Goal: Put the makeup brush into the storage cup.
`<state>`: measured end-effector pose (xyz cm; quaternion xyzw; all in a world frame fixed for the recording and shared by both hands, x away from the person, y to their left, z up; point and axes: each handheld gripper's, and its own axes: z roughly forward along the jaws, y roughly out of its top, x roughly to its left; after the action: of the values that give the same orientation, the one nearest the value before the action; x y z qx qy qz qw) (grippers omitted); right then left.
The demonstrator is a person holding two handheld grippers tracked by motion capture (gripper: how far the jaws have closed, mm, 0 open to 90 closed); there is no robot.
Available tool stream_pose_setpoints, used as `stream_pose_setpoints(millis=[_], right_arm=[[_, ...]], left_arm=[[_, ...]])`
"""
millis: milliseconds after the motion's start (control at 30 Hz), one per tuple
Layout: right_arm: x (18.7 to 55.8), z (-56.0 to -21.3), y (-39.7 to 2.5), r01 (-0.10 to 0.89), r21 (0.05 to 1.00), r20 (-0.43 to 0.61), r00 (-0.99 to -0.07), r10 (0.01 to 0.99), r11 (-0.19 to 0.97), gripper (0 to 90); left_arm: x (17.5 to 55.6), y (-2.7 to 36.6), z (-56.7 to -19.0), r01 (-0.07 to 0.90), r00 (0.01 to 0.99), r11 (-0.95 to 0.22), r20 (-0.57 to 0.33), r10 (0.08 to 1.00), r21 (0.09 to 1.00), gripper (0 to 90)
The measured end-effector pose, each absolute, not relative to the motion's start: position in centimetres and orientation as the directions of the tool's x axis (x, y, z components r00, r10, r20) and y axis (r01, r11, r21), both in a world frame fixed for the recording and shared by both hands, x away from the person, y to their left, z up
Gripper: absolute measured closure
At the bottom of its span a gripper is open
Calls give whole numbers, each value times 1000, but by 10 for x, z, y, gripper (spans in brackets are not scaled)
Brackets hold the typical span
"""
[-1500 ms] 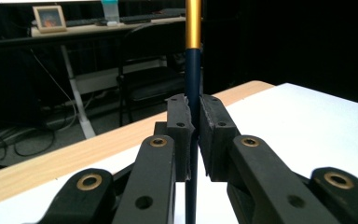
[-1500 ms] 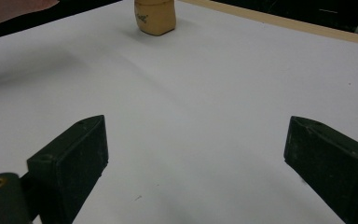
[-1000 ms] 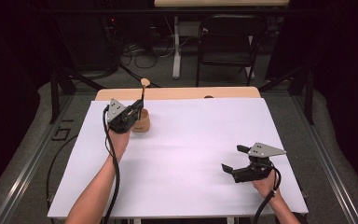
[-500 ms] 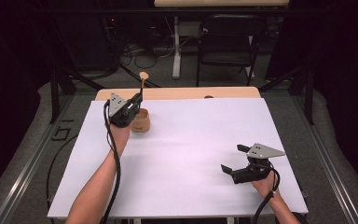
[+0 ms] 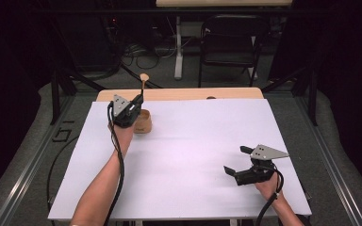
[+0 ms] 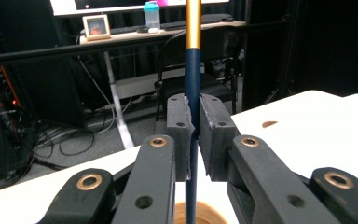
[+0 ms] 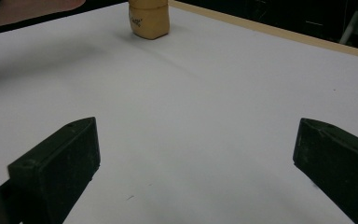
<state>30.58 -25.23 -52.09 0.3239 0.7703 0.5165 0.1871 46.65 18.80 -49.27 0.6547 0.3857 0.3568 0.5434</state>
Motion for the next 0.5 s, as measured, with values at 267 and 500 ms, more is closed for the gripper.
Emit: stream_pose_setpoints(millis=[267,500], right_arm=[[306,-522,-251,308,915,48,-722,690,259,5],[306,-521,-253,307,915,47,-724,688,261,7]], left_arm=[[468,185,-499,142,440,-123,48,897,982,836],[468,182,-504,159,433,-125,45,900,979,835]])
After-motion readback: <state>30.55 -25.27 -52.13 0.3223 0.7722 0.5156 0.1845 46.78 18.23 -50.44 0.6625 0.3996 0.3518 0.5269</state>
